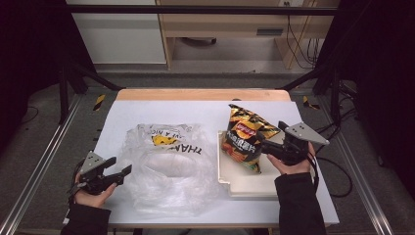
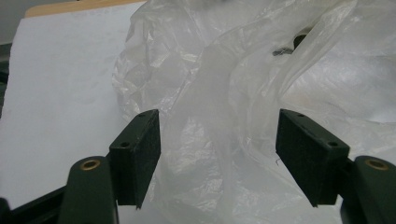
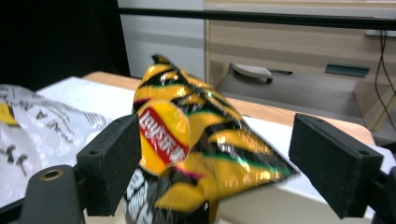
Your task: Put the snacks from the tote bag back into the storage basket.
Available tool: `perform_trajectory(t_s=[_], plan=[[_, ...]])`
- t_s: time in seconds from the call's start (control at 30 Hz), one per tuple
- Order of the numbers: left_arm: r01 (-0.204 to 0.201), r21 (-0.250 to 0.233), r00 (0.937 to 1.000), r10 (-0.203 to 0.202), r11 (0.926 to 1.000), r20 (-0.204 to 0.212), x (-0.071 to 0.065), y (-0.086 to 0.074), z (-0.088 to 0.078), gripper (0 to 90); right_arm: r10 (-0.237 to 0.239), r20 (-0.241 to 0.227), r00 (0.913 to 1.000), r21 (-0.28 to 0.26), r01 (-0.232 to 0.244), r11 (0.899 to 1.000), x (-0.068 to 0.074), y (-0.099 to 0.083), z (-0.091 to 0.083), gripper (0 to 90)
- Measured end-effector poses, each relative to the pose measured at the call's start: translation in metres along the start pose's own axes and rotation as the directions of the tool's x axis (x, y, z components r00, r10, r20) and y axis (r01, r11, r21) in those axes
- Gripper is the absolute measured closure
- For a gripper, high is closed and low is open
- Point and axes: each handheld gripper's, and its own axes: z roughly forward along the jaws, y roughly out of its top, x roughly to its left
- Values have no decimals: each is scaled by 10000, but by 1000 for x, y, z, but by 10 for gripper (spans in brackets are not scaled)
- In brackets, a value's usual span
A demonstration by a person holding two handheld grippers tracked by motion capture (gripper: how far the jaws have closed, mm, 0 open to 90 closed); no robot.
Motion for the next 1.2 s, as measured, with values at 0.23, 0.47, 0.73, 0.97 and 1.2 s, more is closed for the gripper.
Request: perform_trajectory(t_s=[0.23, 0.47, 0.73, 0.97, 1.2], plan=[[-46, 11, 10000, 46, 10000, -28, -1, 0, 0, 306, -184, 84, 9998, 503, 179, 9986, 6, -12, -15, 210], [-65, 42, 10000, 65, 10000, -50, -1, 0, -1, 306, 22, 142, 9999, 773, -33, 9970, 4, -22, -22, 200], [-75, 37, 10000, 75, 10000, -31, -2, 0, -1, 307, 85, -116, 9999, 1297, -69, 9915, 7, -43, -27, 292], [-108, 1, 9999, 108, 9999, 4, -2, 0, -1, 307, 101, -788, 9968, 1916, 52, 9815, 13, -59, -23, 549], [-136, -34, 9999, 136, 9999, -8, -3, 0, -2, 299, 130, -1267, 9919, 2319, 169, 9726, 20, -66, -21, 758]])
